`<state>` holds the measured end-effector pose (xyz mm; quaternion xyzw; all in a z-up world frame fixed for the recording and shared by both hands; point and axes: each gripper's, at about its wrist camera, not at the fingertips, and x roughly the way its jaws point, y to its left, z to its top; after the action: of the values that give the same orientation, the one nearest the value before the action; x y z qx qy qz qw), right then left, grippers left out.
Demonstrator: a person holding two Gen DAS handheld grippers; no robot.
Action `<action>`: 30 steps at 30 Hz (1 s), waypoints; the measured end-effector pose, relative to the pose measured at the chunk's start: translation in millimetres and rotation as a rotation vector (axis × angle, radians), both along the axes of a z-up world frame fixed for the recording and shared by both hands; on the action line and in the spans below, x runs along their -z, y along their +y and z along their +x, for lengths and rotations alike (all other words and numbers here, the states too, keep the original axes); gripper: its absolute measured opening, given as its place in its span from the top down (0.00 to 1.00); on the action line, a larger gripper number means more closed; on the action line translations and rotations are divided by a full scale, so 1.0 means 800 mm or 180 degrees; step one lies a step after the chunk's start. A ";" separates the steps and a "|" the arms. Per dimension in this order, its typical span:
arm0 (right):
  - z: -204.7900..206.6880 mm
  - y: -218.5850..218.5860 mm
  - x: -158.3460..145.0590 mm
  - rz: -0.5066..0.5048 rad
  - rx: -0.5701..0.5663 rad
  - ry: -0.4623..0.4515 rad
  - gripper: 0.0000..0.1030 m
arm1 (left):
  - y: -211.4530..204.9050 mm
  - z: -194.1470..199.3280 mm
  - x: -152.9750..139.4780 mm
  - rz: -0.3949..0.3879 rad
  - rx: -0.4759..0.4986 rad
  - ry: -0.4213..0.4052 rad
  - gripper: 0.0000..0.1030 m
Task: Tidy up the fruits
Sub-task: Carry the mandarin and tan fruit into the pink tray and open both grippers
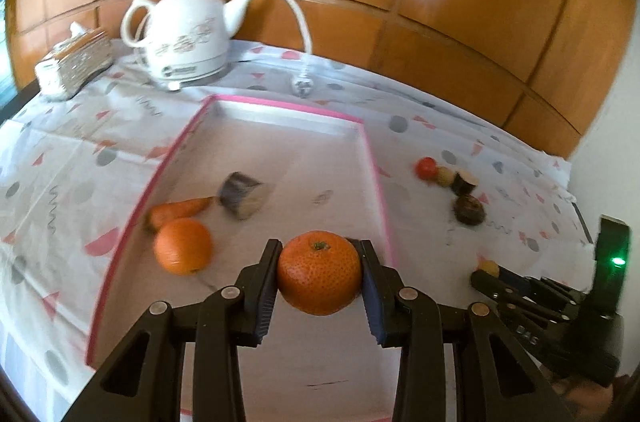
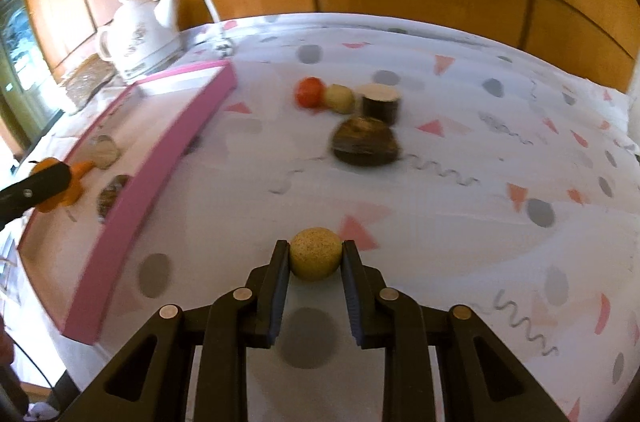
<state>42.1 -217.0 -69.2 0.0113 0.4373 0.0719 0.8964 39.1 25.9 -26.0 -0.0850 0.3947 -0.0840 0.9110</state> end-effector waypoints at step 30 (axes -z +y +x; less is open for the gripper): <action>0.057 0.141 -0.048 0.0476 -0.0719 -0.0112 0.64 | 0.042 -0.007 0.005 0.0054 -0.0379 -0.0031 0.44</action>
<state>87.4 -103.9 -30.8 0.0274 0.4135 0.2050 0.8867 33.7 59.5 -30.4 -0.1002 0.3853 -0.0266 0.9169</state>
